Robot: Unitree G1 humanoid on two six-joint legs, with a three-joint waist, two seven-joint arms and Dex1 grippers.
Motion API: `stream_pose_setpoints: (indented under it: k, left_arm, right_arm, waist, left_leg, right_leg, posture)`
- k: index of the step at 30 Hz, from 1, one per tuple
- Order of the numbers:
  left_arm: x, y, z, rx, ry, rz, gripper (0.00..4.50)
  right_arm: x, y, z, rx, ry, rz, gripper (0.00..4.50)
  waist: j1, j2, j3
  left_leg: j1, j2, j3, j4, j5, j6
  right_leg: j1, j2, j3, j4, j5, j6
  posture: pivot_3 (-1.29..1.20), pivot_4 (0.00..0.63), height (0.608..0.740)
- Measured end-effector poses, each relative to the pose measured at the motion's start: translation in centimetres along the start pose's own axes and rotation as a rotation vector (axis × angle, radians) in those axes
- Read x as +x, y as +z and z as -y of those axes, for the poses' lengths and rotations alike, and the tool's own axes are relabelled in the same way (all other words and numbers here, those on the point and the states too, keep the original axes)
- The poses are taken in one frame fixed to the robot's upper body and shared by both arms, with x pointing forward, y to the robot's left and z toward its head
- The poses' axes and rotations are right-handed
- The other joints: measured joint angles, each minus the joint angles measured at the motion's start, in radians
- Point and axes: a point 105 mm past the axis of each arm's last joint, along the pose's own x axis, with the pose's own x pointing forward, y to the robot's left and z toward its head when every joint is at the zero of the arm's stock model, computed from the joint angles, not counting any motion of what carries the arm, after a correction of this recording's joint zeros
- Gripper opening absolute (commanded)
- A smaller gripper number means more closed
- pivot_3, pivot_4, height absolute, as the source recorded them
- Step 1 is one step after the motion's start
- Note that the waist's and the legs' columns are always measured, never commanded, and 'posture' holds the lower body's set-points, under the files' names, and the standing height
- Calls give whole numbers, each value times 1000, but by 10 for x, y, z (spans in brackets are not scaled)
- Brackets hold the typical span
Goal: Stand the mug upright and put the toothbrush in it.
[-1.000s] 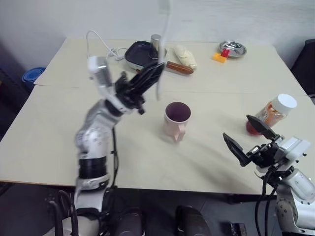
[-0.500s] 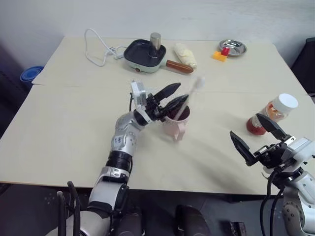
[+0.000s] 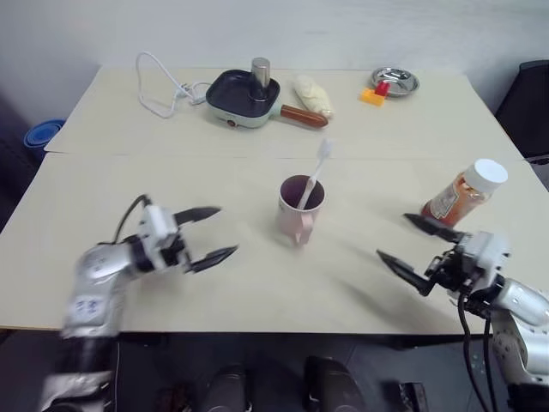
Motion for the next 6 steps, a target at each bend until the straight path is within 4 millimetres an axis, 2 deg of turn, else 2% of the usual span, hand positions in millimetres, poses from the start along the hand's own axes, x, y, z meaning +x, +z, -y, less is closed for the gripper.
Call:
stream_pose_setpoints:
  k: [2,6]
  left_arm:
    - [-21,-9,-3,12,56,-76,4472]
    - [-54,-29,-3,-11,215,-175,4472]
  right_arm:
    - [6,-3,5,4,50,5,4500]
    - [1,-17,8,10,84,-32,4500]
  waist:
    - [-4,0,0]
    - [-3,0,0]
  left_leg:
    - [0,0,0,0,0,0]
    - [0,1,-1,-1,-1,-1]
  right_leg:
    - [0,-1,0,-1,0,0]
    - [0,-6,-2,1,0,-1]
  posture:
    - [0,150,740]
    - [0,150,740]
